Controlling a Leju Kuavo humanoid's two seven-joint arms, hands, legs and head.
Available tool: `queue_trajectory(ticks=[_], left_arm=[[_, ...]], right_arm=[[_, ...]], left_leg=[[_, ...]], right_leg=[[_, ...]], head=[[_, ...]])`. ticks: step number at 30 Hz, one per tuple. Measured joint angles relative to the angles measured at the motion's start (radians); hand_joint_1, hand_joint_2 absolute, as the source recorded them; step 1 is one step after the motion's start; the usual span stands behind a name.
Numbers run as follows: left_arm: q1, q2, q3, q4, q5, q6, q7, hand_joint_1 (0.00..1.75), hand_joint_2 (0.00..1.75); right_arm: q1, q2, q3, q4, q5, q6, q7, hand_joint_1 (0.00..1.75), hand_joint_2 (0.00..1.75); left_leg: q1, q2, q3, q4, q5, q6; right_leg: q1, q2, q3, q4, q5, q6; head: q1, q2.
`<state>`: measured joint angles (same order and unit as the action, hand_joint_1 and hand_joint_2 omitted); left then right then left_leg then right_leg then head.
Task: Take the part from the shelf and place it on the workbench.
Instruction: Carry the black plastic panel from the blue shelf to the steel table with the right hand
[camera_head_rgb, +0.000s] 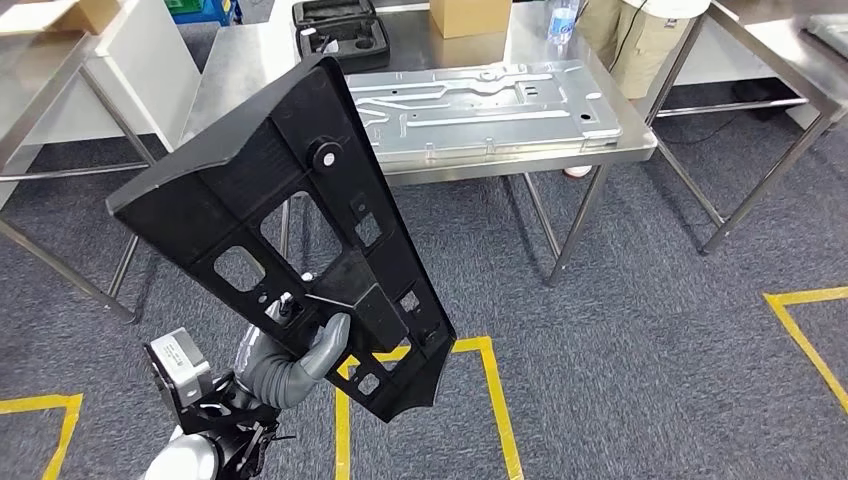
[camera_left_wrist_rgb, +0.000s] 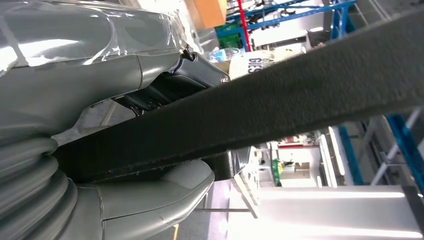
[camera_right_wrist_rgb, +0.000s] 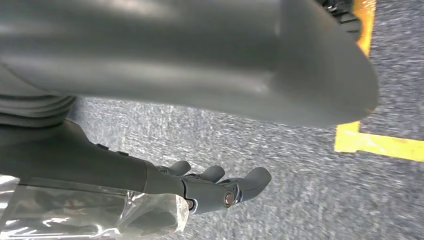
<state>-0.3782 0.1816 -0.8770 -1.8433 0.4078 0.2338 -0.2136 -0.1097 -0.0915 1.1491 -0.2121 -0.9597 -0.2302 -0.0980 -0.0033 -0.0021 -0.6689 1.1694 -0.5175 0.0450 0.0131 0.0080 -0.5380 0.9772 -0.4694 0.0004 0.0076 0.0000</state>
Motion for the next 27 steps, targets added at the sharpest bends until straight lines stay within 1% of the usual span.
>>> queue_trajectory(ticks=[1, 2, 3, 4, 5, 7, 8, 9, 11, 12, 13, 14, 15, 16, 17, 18, 19, 20, 21, 22, 23, 24, 26, 27], left_arm=[[0.0, 0.0, 0.0, 0.0, 0.0, 0.0, 0.0, 1.75, 1.75], [0.0, 0.0, 0.0, 0.0, 0.0, 0.0, 0.0, 1.75, 1.75], [-0.001, 0.0, 0.0, 0.0, 0.0, 0.0, 0.0, 1.75, 1.75], [-0.001, 0.0, 0.0, 0.0, 0.0, 0.0, 0.0, 1.75, 1.75], [-0.002, 0.0, 0.0, -0.001, 0.0, 0.0, 0.0, 1.75, 1.75], [-0.002, 0.0, 0.001, -0.001, 0.0, 0.0, 0.0, 1.75, 1.75], [-0.003, 0.0, 0.0, -0.001, 0.0, 0.0, -0.001, 1.75, 1.75], [-0.004, -0.001, 0.0, -0.001, 0.0, -0.001, -0.001, 1.75, 1.75], [-0.004, -0.001, -0.001, -0.001, 0.0, -0.002, -0.001, 1.75, 1.75], [-0.003, -0.001, -0.001, -0.001, 0.0, -0.002, -0.001, 1.75, 1.75], [-0.001, -0.001, -0.001, -0.001, 0.0, -0.003, -0.001, 1.75, 1.75], [-0.001, -0.001, -0.001, -0.001, 0.0, -0.002, -0.001, 1.75, 1.75], [-0.001, -0.001, -0.001, -0.001, 0.0, -0.002, -0.001, 1.75, 1.75], [-0.001, -0.001, -0.001, -0.001, 0.0, -0.002, -0.001, 1.75, 1.75], [-0.001, -0.001, -0.001, -0.001, 0.0, -0.002, -0.001, 1.75, 1.75], [-0.002, -0.001, -0.001, -0.001, 0.0, -0.002, 0.0, 1.75, 1.75], [-0.002, -0.001, -0.001, 0.0, 0.0, -0.002, 0.0, 1.75, 1.75], [-0.002, -0.001, -0.001, 0.0, 0.0, -0.002, 0.0, 1.75, 1.75], [-0.002, -0.001, -0.001, -0.001, 0.0, -0.002, 0.0, 1.75, 1.75], [-0.002, -0.001, -0.001, -0.001, 0.0, -0.002, 0.0, 1.75, 1.75], [-0.004, -0.001, -0.001, -0.001, 0.0, -0.002, 0.0, 1.75, 1.75], [-0.004, -0.001, -0.001, -0.001, 0.0, -0.002, 0.0, 1.75, 1.75], [-0.003, -0.001, -0.001, -0.001, 0.0, -0.003, 0.0, 1.75, 1.75], [-0.001, -0.001, -0.001, 0.0, 0.0, -0.003, 0.0, 1.75, 1.75]], right_arm=[[0.0, 0.003, 0.0, 0.0, 0.0, 0.0, 0.0, 0.0, 0.0], [-0.001, 0.005, 0.0, 0.0, 0.0, 0.0, 0.0, 0.0, 0.0], [-0.002, 0.008, 0.0, 0.0, 0.0, 0.001, 0.0, 0.0, 0.0], [-0.003, 0.009, 0.0, 0.0, 0.001, 0.001, 0.0, 0.0, 0.0], [-0.004, 0.008, 0.0, 0.0, 0.001, 0.002, 0.0, 0.0, 0.0], [-0.004, 0.007, 0.0, 0.0, 0.003, 0.003, 0.0, 0.0, 0.0], [-0.004, 0.007, 0.0, 0.0, 0.004, 0.003, 0.0, 0.0, 0.0], [-0.005, 0.006, 0.0, 0.0, 0.005, 0.004, -0.001, 0.0, 0.0], [-0.005, 0.007, 0.0, 0.0, 0.006, 0.004, -0.001, 0.0, 0.0], [-0.005, 0.007, 0.0, 0.0, 0.005, 0.004, -0.001, 0.0, 0.0], [-0.003, 0.007, 0.0, 0.0, 0.005, 0.004, -0.001, 0.0, 0.0], [-0.002, 0.006, 0.0, 0.0, 0.005, 0.004, -0.001, 0.0, 0.0], [-0.001, 0.006, 0.0, 0.0, 0.005, 0.003, -0.001, 0.0, 0.0], [0.0, 0.005, 0.0, 0.0, 0.005, 0.003, -0.001, 0.0, 0.0], [0.0, 0.004, 0.0, 0.0, 0.005, 0.003, -0.001, 0.0, 0.0], [0.0, 0.003, 0.0, 0.0, 0.005, 0.004, 0.0, 0.0, 0.0], [0.0, 0.003, 0.0, 0.0, 0.005, 0.004, 0.0, 0.0, 0.0], [0.0, 0.003, 0.0, 0.0, 0.005, 0.004, 0.001, 0.0, 0.0], [0.0, 0.003, 0.0, 0.0, 0.005, 0.004, 0.001, 0.0, 0.0], [0.0, 0.003, 0.0, 0.0, 0.005, 0.004, 0.001, 0.0, 0.0], [0.0, 0.004, 0.0, 0.0, 0.005, 0.004, 0.001, 0.0, 0.0], [-0.001, 0.004, 0.0, 0.0, 0.005, 0.004, 0.002, 0.0, 0.0], [-0.002, 0.003, 0.0, 0.0, 0.005, 0.004, 0.003, 0.0, 0.0], [-0.001, 0.003, 0.0, 0.0, 0.005, 0.004, 0.004, 0.0, 0.0]], left_leg=[[-0.01, -0.001, 0.019, -0.07, 0.053, 0.016], [-0.019, -0.002, 0.035, -0.128, 0.087, 0.027], [-0.026, -0.002, 0.047, -0.166, 0.11, 0.035], [-0.03, -0.003, 0.052, -0.183, 0.116, 0.038], [-0.03, -0.004, 0.059, -0.191, 0.112, 0.038], [-0.022, -0.003, 0.08, -0.203, 0.115, 0.042], [-0.017, -0.002, 0.091, -0.207, 0.112, 0.045], [-0.013, -0.001, 0.102, -0.21, 0.109, 0.046], [-0.011, -0.001, 0.114, -0.212, 0.097, 0.047], [-0.01, -0.002, 0.121, -0.212, 0.089, 0.046], [-0.009, -0.003, 0.129, -0.212, 0.081, 0.044], [-0.007, -0.004, 0.14, -0.212, 0.073, 0.042], [-0.005, -0.004, 0.153, -0.212, 0.063, 0.038], [-0.004, -0.004, 0.163, -0.212, 0.054, 0.035], [-0.004, -0.004, 0.173, -0.212, 0.045, 0.03], [-0.004, -0.003, 0.179, -0.213, 0.037, 0.025], [-0.005, -0.003, 0.182, -0.213, 0.033, 0.02], [-0.005, -0.003, 0.186, -0.211, 0.03, 0.015], [-0.006, -0.003, 0.187, -0.207, 0.028, 0.011], [-0.006, -0.002, 0.183, -0.192, 0.025, 0.007], [-0.005, -0.002, 0.167, -0.16, 0.019, 0.003], [-0.004, -0.002, 0.139, -0.109, 0.007, -0.003], [0.002, -0.002, 0.054, 0.027, -0.037, -0.013], [0.004, -0.002, 0.013, 0.081, -0.058, -0.017]], right_leg=[[0.003, 0.0, 0.012, -0.001, -0.009, 0.001], [0.004, 0.001, 0.021, -0.002, -0.016, 0.002], [0.004, 0.002, 0.026, -0.004, -0.023, 0.005], [0.004, 0.002, 0.028, -0.002, -0.025, 0.009], [0.003, 0.002, 0.03, 0.0, -0.025, 0.014], [0.003, 0.0, 0.031, 0.021, -0.027, 0.024], [0.003, -0.001, 0.019, 0.05, -0.036, 0.03], [0.001, -0.001, -0.006, 0.098, -0.054, 0.036], [-0.008, -0.001, -0.084, 0.221, -0.1, 0.05], [-0.013, -0.001, -0.119, 0.264, -0.114, 0.055], [-0.017, -0.001, -0.14, 0.276, -0.109, 0.06], [-0.019, -0.002, -0.144, 0.251, -0.083, 0.062], [-0.02, -0.002, -0.131, 0.193, -0.038, 0.063], [-0.021, -0.003, -0.11, 0.119, 0.014, 0.062], [-0.019, -0.004, -0.09, 0.057, 0.044, 0.059], [-0.016, -0.005, -0.076, 0.015, 0.061, 0.053], [-0.013, -0.005, -0.071, -0.004, 0.065, 0.046], [-0.01, -0.006, -0.069, -0.005, 0.057, 0.037], [-0.012, -0.006, -0.065, -0.007, 0.059, 0.029], [-0.014, -0.005, -0.059, -0.009, 0.059, 0.022], [-0.017, -0.005, -0.051, -0.012, 0.055, 0.016], [-0.02, -0.005, -0.043, -0.014, 0.051, 0.011], [-0.021, -0.004, -0.03, -0.015, 0.039, 0.006], [-0.021, -0.003, -0.023, -0.015, 0.031, 0.005]], head=[[0.0, 0.0], [0.001, 0.0], [0.002, 0.0], [0.002, 0.0], [0.002, 0.0], [0.003, 0.0], [0.003, 0.0], [0.004, 0.0], [0.005, 0.0], [0.005, 0.0], [0.005, 0.0], [0.005, 0.0], [0.005, 0.0], [0.005, 0.0], [0.005, 0.0], [0.005, 0.0], [0.005, 0.0], [0.004, 0.0], [0.005, 0.0], [0.005, 0.0], [0.004, 0.0], [0.003, 0.0], [0.001, 0.0], [0.001, 0.0]])
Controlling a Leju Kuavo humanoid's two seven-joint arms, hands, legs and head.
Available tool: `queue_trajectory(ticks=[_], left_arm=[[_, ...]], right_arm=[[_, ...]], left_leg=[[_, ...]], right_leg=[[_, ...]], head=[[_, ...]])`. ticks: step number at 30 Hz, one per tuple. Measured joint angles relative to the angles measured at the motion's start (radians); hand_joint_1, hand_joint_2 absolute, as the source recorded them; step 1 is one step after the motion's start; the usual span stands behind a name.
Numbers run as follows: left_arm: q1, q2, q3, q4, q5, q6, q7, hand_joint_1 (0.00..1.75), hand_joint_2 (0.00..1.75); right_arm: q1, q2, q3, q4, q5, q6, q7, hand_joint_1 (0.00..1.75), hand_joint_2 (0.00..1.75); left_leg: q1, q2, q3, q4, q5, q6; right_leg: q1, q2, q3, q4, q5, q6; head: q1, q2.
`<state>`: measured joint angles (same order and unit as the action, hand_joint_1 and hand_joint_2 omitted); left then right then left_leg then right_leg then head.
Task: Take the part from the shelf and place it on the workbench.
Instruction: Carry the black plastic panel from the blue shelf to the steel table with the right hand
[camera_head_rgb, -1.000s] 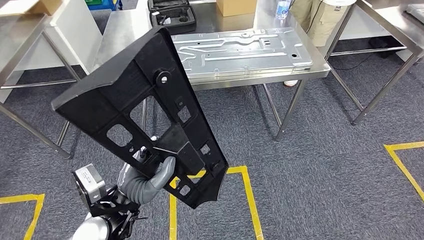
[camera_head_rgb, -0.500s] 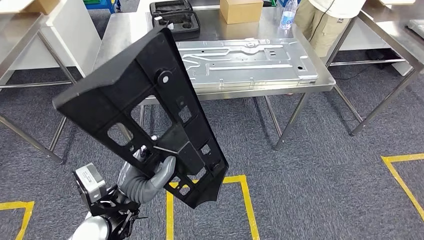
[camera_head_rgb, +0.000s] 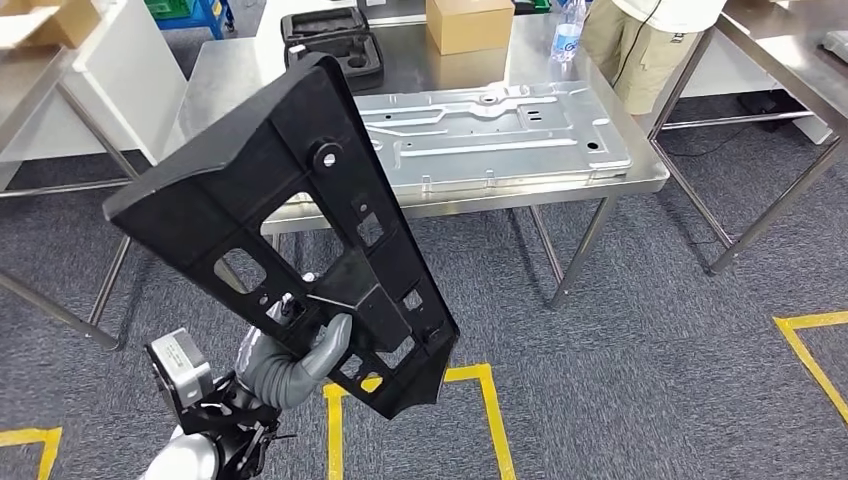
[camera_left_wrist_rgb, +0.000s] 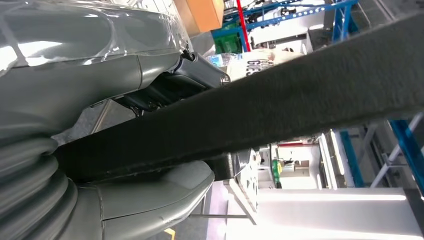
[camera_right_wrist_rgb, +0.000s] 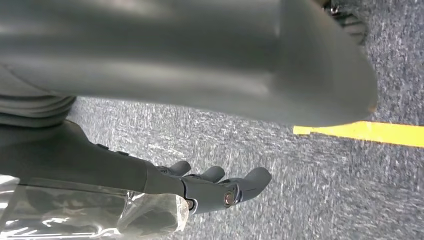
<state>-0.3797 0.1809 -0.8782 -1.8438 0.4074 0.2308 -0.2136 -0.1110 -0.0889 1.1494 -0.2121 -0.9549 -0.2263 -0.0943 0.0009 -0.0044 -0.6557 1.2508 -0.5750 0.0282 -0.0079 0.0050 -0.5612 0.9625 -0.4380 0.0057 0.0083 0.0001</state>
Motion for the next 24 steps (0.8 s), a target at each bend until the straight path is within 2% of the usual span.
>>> queue_trajectory(ticks=[1, 2, 3, 5, 6, 7, 8, 11, 12, 13, 15, 16, 17, 18, 20, 21, 22, 24], left_arm=[[0.001, 0.0, 0.0, 0.0, 0.0, 0.0, 0.0, 1.75, 1.75], [0.001, 0.0, 0.0, 0.0, 0.0, 0.0, 0.0, 1.75, 1.75], [0.001, 0.0, 0.0, 0.0, 0.0, 0.0, 0.0, 1.75, 1.75], [0.002, 0.0, 0.0, 0.0, 0.0, 0.0, 0.0, 1.75, 1.75], [0.002, 0.0, 0.0, 0.0, -0.001, 0.0, 0.0, 1.75, 1.75], [0.002, 0.0, 0.0, 0.0, -0.001, 0.0, 0.0, 1.75, 1.75], [0.002, 0.0, 0.0, 0.0, -0.001, 0.0, 0.0, 1.75, 1.75], [0.0, 0.0, 0.001, 0.0, -0.001, 0.001, 0.0, 1.75, 1.75], [-0.001, 0.0, 0.001, 0.0, -0.001, 0.001, 0.0, 1.75, 1.75], [-0.001, 0.0, 0.001, 0.0, -0.001, 0.002, 0.0, 1.75, 1.75], [0.0, 0.0, 0.0, 0.0, -0.001, 0.002, 0.0, 1.75, 1.75], [0.0, 0.0, 0.0, 0.0, -0.001, 0.002, 0.0, 1.75, 1.75], [0.001, 0.0, 0.0, 0.0, -0.001, 0.002, 0.0, 1.75, 1.75], [0.001, 0.0, 0.0, 0.0, -0.001, 0.002, 0.0, 1.75, 1.75], [0.001, 0.0, 0.0, 0.0, -0.001, 0.002, 0.0, 1.75, 1.75], [0.001, 0.0, 0.0, 0.0, -0.001, 0.002, 0.0, 1.75, 1.75], [0.001, 0.0, 0.0, 0.0, -0.001, 0.002, 0.0, 1.75, 1.75], [0.001, 0.0, 0.0, 0.0, -0.001, 0.002, 0.0, 1.75, 1.75]], right_arm=[[0.001, 0.0, 0.0, 0.0, 0.0, 0.0, 0.001, 0.0, 0.0], [0.002, 0.0, 0.0, 0.0, 0.0, 0.0, 0.001, 0.0, 0.0], [0.003, 0.0, 0.0, 0.0, 0.0, 0.0, 0.0, 0.0, 0.0], [0.002, 0.001, 0.0, 0.0, -0.001, 0.0, 0.0, 0.0, 0.0], [0.001, 0.002, 0.0, 0.0, -0.001, 0.001, -0.001, 0.0, 0.0], [0.0, 0.003, 0.0, 0.0, -0.001, 0.001, -0.001, 0.0, 0.0], [-0.001, 0.004, 0.0, 0.0, -0.001, 0.002, -0.001, 0.0, 0.0], [-0.003, 0.003, 0.0, 0.0, -0.001, 0.003, -0.002, 0.0, 0.0], [-0.004, 0.002, 0.0, 0.0, -0.001, 0.003, -0.002, 0.0, 0.0], [-0.005, 0.002, 0.0, 0.0, 0.0, 0.003, -0.002, 0.0, 0.0], [-0.004, 0.003, 0.0, 0.0, 0.0, 0.003, -0.002, 0.0, 0.0], [-0.003, 0.003, 0.0, 0.0, 0.0, 0.003, -0.002, 0.0, 0.0], [-0.002, 0.003, 0.0, 0.0, -0.001, 0.003, -0.002, 0.0, 0.0], [-0.001, 0.003, 0.0, 0.0, -0.001, 0.003, -0.002, 0.0, 0.0], [0.0, 0.0, 0.0, 0.0, -0.001, 0.003, -0.002, 0.0, 0.0], [0.001, -0.001, 0.0, 0.0, -0.001, 0.003, -0.002, 0.0, 0.0], [0.001, -0.004, 0.0, 0.0, 0.0, 0.003, -0.002, 0.0, 0.0], [0.001, -0.005, 0.0, 0.0, 0.0, 0.003, -0.002, 0.0, 0.0]], left_leg=[[0.002, 0.0, -0.029, 0.026, -0.007, -0.003], [0.002, 0.0, -0.04, 0.016, 0.008, -0.003], [0.003, 0.0, -0.033, -0.032, 0.045, -0.003], [0.0, 0.0, 0.007, -0.173, 0.142, 0.004], [-0.003, -0.001, 0.021, -0.224, 0.163, 0.011], [-0.007, -0.002, 0.03, -0.252, 0.174, 0.018], [-0.01, -0.002, 0.033, -0.26, 0.171, 0.026], [-0.004, -0.004, 0.06, -0.269, 0.172, 0.045], [-0.002, -0.005, 0.069, -0.271, 0.169, 0.05], [-0.001, -0.005, 0.077, -0.272, 0.164, 0.054], [-0.004, -0.005, 0.09, -0.273, 0.149, 0.06], [-0.007, -0.005, 0.098, -0.273, 0.141, 0.061], [-0.009, -0.006, 0.109, -0.273, 0.132, 0.062], [-0.012, -0.007, 0.121, -0.273, 0.122, 0.063], [-0.016, -0.008, 0.149, -0.274, 0.102, 0.063], [-0.017, -0.008, 0.159, -0.276, 0.093, 0.062], [-0.017, -0.008, 0.165, -0.279, 0.086, 0.058], [-0.016, -0.009, 0.172, -0.28, 0.082, 0.05]], right_leg=[[0.0, 0.001, 0.009, 0.0, -0.008, 0.001], [0.0, 0.002, 0.02, 0.0, -0.016, 0.002], [0.0, 0.004, 0.034, 0.0, -0.025, 0.004], [0.001, 0.005, 0.06, 0.0, -0.045, 0.012], [0.002, 0.005, 0.069, -0.001, -0.053, 0.018], [0.002, 0.005, 0.076, -0.001, -0.06, 0.025], [0.003, 0.005, 0.08, 0.0, -0.063, 0.032], [0.003, 0.003, 0.082, 0.025, -0.074, 0.048], [0.002, 0.002, 0.065, 0.059, -0.087, 0.052], [0.001, 0.002, 0.032, 0.114, -0.106, 0.055], [-0.001, 0.002, -0.057, 0.242, -0.151, 0.06], [-0.002, 0.001, -0.093, 0.28, -0.161, 0.062], [-0.001, 0.001, -0.113, 0.285, -0.153, 0.061], [0.001, 0.002, -0.114, 0.253, -0.123, 0.057], [0.012, 0.001, -0.085, 0.124, -0.023, 0.036], [0.018, 0.001, -0.071, 0.069, 0.008, 0.024], [0.024, 0.001, -0.061, 0.032, 0.03, 0.013], [0.031, 0.001, -0.053, 0.008, 0.031, 0.0]], head=[[0.0, 0.0], [0.0, 0.0], [0.0, 0.0], [0.0, 0.0], [0.0, 0.0], [0.0, 0.0], [0.0, 0.0], [0.001, 0.0], [0.002, 0.0], [0.003, 0.0], [0.004, 0.0], [0.004, 0.0], [0.004, 0.0], [0.004, 0.0], [0.004, 0.0], [0.003, 0.0], [0.002, 0.0], [0.002, 0.0]])
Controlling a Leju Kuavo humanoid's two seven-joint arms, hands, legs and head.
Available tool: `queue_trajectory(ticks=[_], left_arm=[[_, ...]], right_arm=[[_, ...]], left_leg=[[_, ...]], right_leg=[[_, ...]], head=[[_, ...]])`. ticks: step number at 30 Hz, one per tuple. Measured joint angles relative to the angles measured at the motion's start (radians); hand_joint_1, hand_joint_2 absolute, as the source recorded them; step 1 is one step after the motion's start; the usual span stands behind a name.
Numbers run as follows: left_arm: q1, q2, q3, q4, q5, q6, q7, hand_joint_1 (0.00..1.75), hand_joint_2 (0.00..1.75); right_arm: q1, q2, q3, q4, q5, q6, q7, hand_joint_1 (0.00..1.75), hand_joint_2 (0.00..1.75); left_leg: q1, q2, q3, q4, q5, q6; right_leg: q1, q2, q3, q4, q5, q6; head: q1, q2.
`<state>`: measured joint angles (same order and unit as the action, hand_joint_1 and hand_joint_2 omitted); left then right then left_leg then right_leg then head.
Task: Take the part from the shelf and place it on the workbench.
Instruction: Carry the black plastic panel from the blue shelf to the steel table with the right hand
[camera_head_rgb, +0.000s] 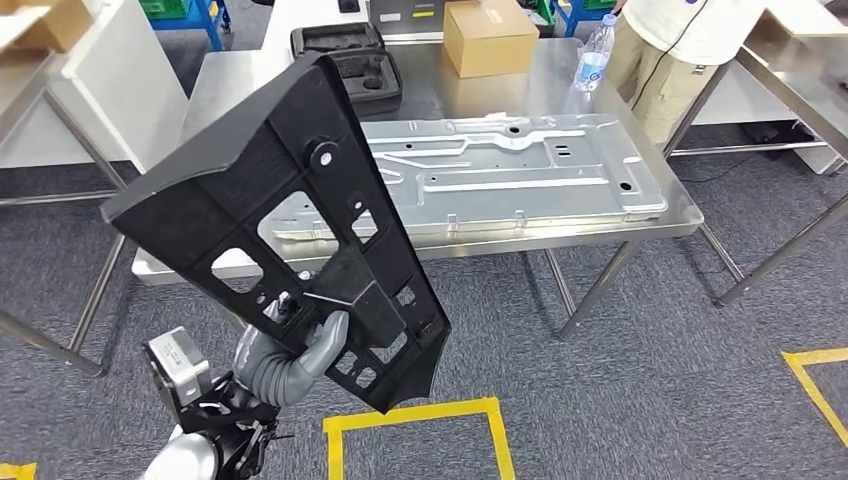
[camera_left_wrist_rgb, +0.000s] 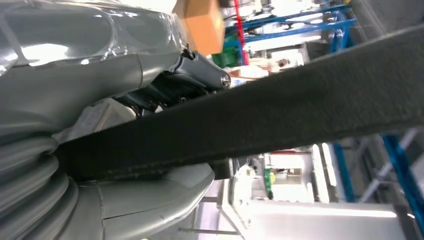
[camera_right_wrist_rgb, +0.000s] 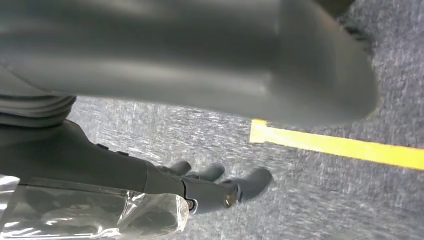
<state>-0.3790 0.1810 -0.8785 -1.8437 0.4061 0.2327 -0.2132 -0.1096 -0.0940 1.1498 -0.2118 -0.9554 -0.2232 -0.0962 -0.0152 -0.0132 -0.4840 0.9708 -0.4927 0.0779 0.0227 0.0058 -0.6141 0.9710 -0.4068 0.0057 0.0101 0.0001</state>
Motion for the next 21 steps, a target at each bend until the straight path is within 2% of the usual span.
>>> queue_trajectory(ticks=[2, 3, 4, 6, 7, 8, 9, 10, 11, 12, 13, 14, 15, 16, 18, 19, 21], left_arm=[[-0.001, 0.0, 0.0, 0.0, 0.0, 0.0, 0.0, 1.75, 1.75], [-0.003, 0.0, 0.001, 0.0, 0.0, 0.0, -0.001, 1.75, 1.75], [-0.004, 0.0, 0.001, 0.0, 0.0, 0.0, -0.001, 1.75, 1.75], [-0.002, 0.0, 0.001, 0.0, 0.0, -0.001, -0.001, 1.75, 1.75], [0.0, 0.0, 0.001, 0.0, 0.0, -0.001, -0.001, 1.75, 1.75], [0.001, 0.0, 0.001, 0.0, 0.0, -0.001, -0.001, 1.75, 1.75], [0.001, 0.001, 0.001, 0.0, 0.0, -0.001, -0.001, 1.75, 1.75], [0.001, 0.001, 0.001, 0.0, 0.0, -0.001, -0.001, 1.75, 1.75], [0.001, 0.001, 0.001, 0.0, 0.0, -0.001, -0.001, 1.75, 1.75], [0.001, 0.001, 0.0, 0.0, 0.0, -0.001, -0.001, 1.75, 1.75], [0.001, 0.001, 0.0, 0.0, 0.0, -0.002, 0.0, 1.75, 1.75], [0.002, 0.001, 0.0, 0.001, 0.0, -0.002, 0.0, 1.75, 1.75], [0.002, 0.001, 0.0, 0.001, 0.0, -0.001, 0.0, 1.75, 1.75], [0.002, 0.001, 0.0, 0.0, -0.001, 0.0, 0.0, 1.75, 1.75], [0.0, 0.001, 0.001, 0.0, -0.004, 0.002, 0.0, 1.75, 1.75], [-0.001, 0.001, 0.001, 0.0, -0.006, 0.004, 0.0, 1.75, 1.75], [-0.003, 0.001, 0.0, 0.0, -0.01, 0.009, 0.0, 1.75, 1.75]], right_arm=[[0.0, 0.001, 0.0, 0.0, 0.0, 0.0, 0.0, 0.0, 0.0], [-0.001, 0.002, 0.0, 0.0, 0.0, 0.0, 0.0, 0.0, 0.0], [-0.002, 0.003, 0.0, -0.001, 0.0, 0.0, 0.0, 0.0, 0.0], [-0.004, 0.002, 0.0, -0.001, 0.0, 0.0, -0.001, 0.0, 0.0], [-0.003, 0.002, 0.0, -0.001, 0.0, 0.0, -0.001, 0.0, 0.0], [-0.002, 0.003, 0.0, -0.001, 0.0, 0.0, 0.0, 0.0, 0.0], [-0.001, 0.003, 0.0, -0.001, 0.0, 0.0, 0.0, 0.0, 0.0], [0.0, 0.004, 0.0, -0.001, 0.0, 0.0, 0.0, 0.0, 0.0], [0.0, 0.004, 0.0, -0.001, 0.0, 0.0, 0.0, 0.0, 0.0], [0.0, 0.004, 0.0, 0.0, 0.0, 0.0, 0.0, 0.0, 0.0], [-0.001, 0.003, 0.0, 0.0, 0.0, 0.0, 0.0, 0.0, 0.0], [-0.002, 0.002, 0.0, 0.0, 0.0, 0.0, 0.0, 0.0, 0.0], [-0.003, 0.002, 0.0, 0.0, 0.0, 0.0, -0.001, 0.0, 0.0], [-0.003, 0.002, 0.0, 0.0, 0.0, 0.0, -0.001, 0.0, 0.0], [-0.004, 0.003, 0.0, 0.0, 0.0, 0.0, -0.001, 0.0, 0.0], [-0.005, 0.003, 0.0, 0.0, 0.0, 0.0, -0.001, 0.0, 0.0], [-0.008, 0.004, 0.0, 0.0, 0.0, 0.0, -0.001, 0.0, 0.0]], left_leg=[[-0.002, 0.002, 0.0, 0.017, -0.005, -0.006], [-0.001, 0.003, -0.014, 0.047, -0.014, -0.011], [0.001, 0.004, -0.042, 0.096, -0.028, -0.018], [0.013, 0.005, -0.124, 0.223, -0.07, -0.036], [0.02, 0.005, -0.162, 0.267, -0.087, -0.045], [0.027, 0.005, -0.187, 0.28, -0.089, -0.054], [0.034, 0.006, -0.193, 0.256, -0.069, -0.062], [0.041, 0.006, -0.183, 0.2, -0.027, -0.072], [0.048, 0.008, -0.166, 0.129, 0.029, -0.082], [0.051, 0.009, -0.152, 0.07, 0.065, -0.085], [0.051, 0.01, -0.142, 0.033, 0.09, -0.082], [0.049, 0.011, -0.139, 0.019, 0.098, -0.073], [0.045, 0.009, -0.139, 0.02, 0.09, -0.059], [0.045, 0.008, -0.134, 0.021, 0.094, -0.048], [0.045, 0.008, -0.119, 0.017, 0.091, -0.032], [0.045, 0.008, -0.111, 0.015, 0.088, -0.026], [0.041, 0.009, -0.102, 0.014, 0.08, -0.017]], right_leg=[[-0.009, -0.001, 0.023, -0.019, 0.007, -0.006], [-0.015, -0.002, 0.037, -0.027, 0.005, -0.007], [-0.022, -0.002, 0.048, -0.033, 0.002, -0.007], [-0.027, 0.0, 0.063, -0.035, -0.01, -0.006], [-0.03, 0.001, 0.071, -0.035, -0.018, -0.001], [-0.034, 0.002, 0.081, -0.035, -0.026, 0.004], [-0.04, 0.004, 0.093, -0.035, -0.036, 0.012], [-0.046, 0.005, 0.107, -0.034, -0.047, 0.02], [-0.05, 0.006, 0.121, -0.034, -0.059, 0.03], [-0.053, 0.008, 0.131, -0.032, -0.069, 0.039], [-0.052, 0.008, 0.136, -0.031, -0.078, 0.048], [-0.052, 0.009, 0.14, -0.03, -0.084, 0.056], [-0.052, 0.009, 0.143, -0.032, -0.087, 0.061], [-0.052, 0.008, 0.145, -0.033, -0.09, 0.066], [-0.056, 0.005, 0.135, 0.005, -0.098, 0.071], [-0.056, 0.004, 0.111, 0.053, -0.113, 0.074], [-0.055, 0.002, 0.026, 0.195, -0.166, 0.077]], head=[[0.003, 0.0], [0.004, 0.0], [0.004, 0.0], [0.002, 0.0], [0.002, 0.0], [0.002, 0.0], [0.002, 0.0], [0.002, 0.0], [0.002, 0.0], [0.0, 0.0], [0.0, 0.0], [0.0, 0.0], [0.001, 0.0], [0.003, 0.0], [0.005, 0.0], [0.006, 0.0], [0.007, 0.0]])
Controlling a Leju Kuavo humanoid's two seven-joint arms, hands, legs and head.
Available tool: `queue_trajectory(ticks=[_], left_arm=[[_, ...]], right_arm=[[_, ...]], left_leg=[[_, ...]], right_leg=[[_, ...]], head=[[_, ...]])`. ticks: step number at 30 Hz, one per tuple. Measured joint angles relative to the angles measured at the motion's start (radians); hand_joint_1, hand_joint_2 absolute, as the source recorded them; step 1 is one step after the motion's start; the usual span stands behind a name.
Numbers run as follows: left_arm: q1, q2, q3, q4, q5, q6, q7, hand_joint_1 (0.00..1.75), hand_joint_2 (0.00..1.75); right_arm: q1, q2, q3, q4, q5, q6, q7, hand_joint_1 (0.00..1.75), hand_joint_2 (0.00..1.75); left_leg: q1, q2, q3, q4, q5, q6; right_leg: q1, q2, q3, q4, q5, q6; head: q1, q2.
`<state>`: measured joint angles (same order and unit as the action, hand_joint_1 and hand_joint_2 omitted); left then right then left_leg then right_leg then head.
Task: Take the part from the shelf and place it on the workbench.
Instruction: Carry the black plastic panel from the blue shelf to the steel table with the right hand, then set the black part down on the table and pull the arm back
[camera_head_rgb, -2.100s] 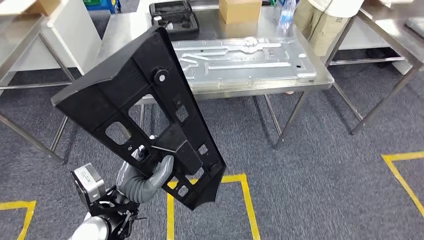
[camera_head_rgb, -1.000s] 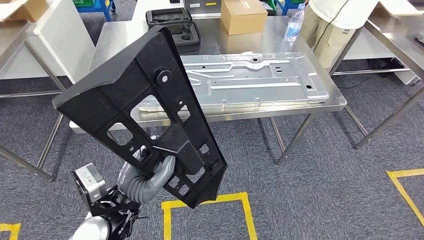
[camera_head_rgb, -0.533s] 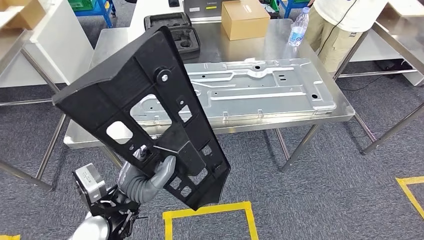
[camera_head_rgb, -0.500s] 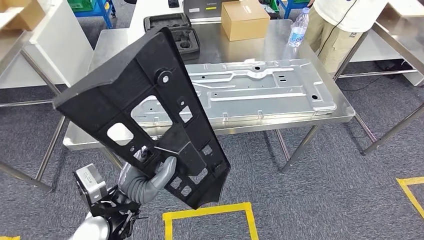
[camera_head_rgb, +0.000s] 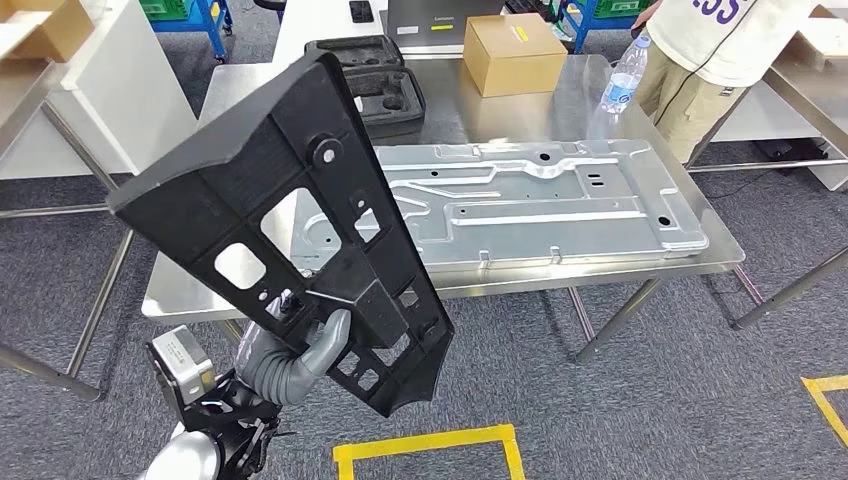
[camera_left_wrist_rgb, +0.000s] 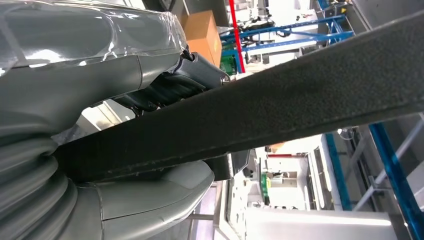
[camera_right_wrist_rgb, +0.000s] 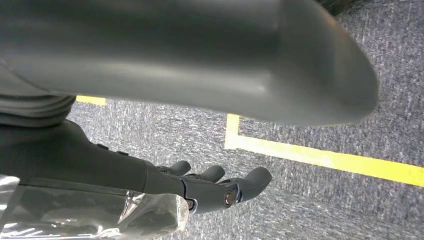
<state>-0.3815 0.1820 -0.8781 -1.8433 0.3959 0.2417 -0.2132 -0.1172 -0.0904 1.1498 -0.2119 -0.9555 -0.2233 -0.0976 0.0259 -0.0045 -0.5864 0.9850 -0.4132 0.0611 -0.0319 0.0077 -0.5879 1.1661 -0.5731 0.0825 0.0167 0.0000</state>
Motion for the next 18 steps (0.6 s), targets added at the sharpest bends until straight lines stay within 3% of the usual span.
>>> queue_trajectory(ticks=[2, 3, 4, 6, 7, 9, 12, 14, 16, 17, 18], left_arm=[[0.001, 0.0, 0.0, 0.0, -0.007, 0.007, 0.0, 1.75, 1.75], [0.001, 0.0, 0.0, 0.0, -0.012, 0.011, 0.0, 1.75, 1.75], [0.001, 0.0, 0.0, 0.0, -0.016, 0.015, 0.0, 1.75, 1.75], [0.001, -0.001, 0.0, 0.0, -0.022, 0.022, -0.001, 1.75, 1.75], [0.001, -0.001, 0.0, 0.0, -0.024, 0.024, -0.002, 1.75, 1.75], [0.001, -0.001, 0.0, 0.0, -0.027, 0.026, -0.003, 1.75, 1.75], [0.001, -0.001, -0.001, 0.0, -0.028, 0.028, -0.004, 1.75, 1.75], [-0.001, -0.001, -0.001, 0.0, -0.029, 0.028, -0.004, 1.75, 1.75], [0.0, -0.001, -0.002, 0.0, -0.029, 0.028, -0.004, 1.75, 1.75], [0.001, -0.001, -0.002, 0.0, -0.029, 0.028, -0.004, 1.75, 1.75], [0.001, -0.001, -0.003, 0.0, -0.029, 0.028, -0.004, 1.75, 1.75]], right_arm=[[0.001, 0.0, 0.0, 0.0, 0.0, 0.0, 0.0, 0.0, 0.0], [0.002, 0.0, 0.0, 0.0, -0.001, 0.0, 0.0, 0.0, 0.0], [0.003, 0.0, 0.0, 0.0, -0.001, 0.0, 0.0, 0.0, 0.0], [0.003, -0.001, 0.0, 0.0, -0.001, -0.001, 0.0, 0.0, 0.0], [0.002, -0.002, 0.0, 0.0, -0.002, -0.001, 0.0, 0.0, 0.0], [0.001, -0.003, 0.0, 0.0, -0.002, -0.002, 0.0, 0.0, 0.0], [0.002, -0.002, 0.0, 0.0, -0.002, -0.002, 0.002, 0.0, 0.0], [0.001, -0.002, 0.0, 0.0, -0.001, -0.002, 0.003, 0.0, 0.0], [0.0, -0.002, 0.0, 0.0, 0.001, -0.001, 0.004, 0.0, 0.0], [0.0, -0.002, 0.0, 0.0, 0.002, -0.001, 0.005, 0.0, 0.0], [0.001, -0.002, 0.0, 0.0, 0.003, -0.001, 0.005, 0.0, 0.0]], left_leg=[[-0.006, -0.003, 0.006, 0.0, -0.009, 0.005], [-0.009, -0.005, 0.012, 0.0, -0.014, 0.006], [-0.011, -0.007, 0.019, 0.0, -0.019, 0.006], [-0.015, -0.008, 0.036, -0.001, -0.029, 0.003], [-0.016, -0.008, 0.04, -0.003, -0.033, 0.001], [-0.018, -0.007, 0.044, -0.002, -0.035, -0.009], [-0.02, -0.005, 0.041, 0.022, -0.046, -0.024], [-0.018, -0.003, 0.004, 0.1, -0.095, -0.031], [-0.016, -0.003, -0.064, 0.23, -0.153, -0.039], [-0.016, -0.003, -0.089, 0.273, -0.166, -0.041], [-0.016, -0.002, -0.098, 0.28, -0.16, -0.042]], right_leg=[[0.004, 0.0, -0.075, 0.092, -0.028, -0.002], [0.006, 0.0, -0.088, 0.085, -0.011, -0.007], [0.01, 0.0, -0.08, 0.038, 0.028, -0.014], [0.021, 0.0, -0.034, -0.103, 0.117, -0.034], [0.027, -0.001, -0.015, -0.156, 0.136, -0.043], [0.035, -0.001, -0.003, -0.194, 0.143, -0.056], [0.029, -0.001, 0.012, -0.207, 0.155, -0.066], [0.024, -0.001, 0.021, -0.212, 0.157, -0.07], [0.026, -0.001, 0.021, -0.212, 0.155, -0.073], [0.027, -0.001, 0.021, -0.212, 0.155, -0.074], [0.027, 0.0, 0.021, -0.212, 0.154, -0.074]], head=[[0.0, 0.0], [0.0, 0.0], [0.0, 0.0], [0.0, 0.0], [0.0, 0.0], [0.0, 0.0], [-0.001, 0.0], [-0.003, 0.0], [-0.005, 0.0], [-0.005, 0.0], [-0.005, 0.0]])
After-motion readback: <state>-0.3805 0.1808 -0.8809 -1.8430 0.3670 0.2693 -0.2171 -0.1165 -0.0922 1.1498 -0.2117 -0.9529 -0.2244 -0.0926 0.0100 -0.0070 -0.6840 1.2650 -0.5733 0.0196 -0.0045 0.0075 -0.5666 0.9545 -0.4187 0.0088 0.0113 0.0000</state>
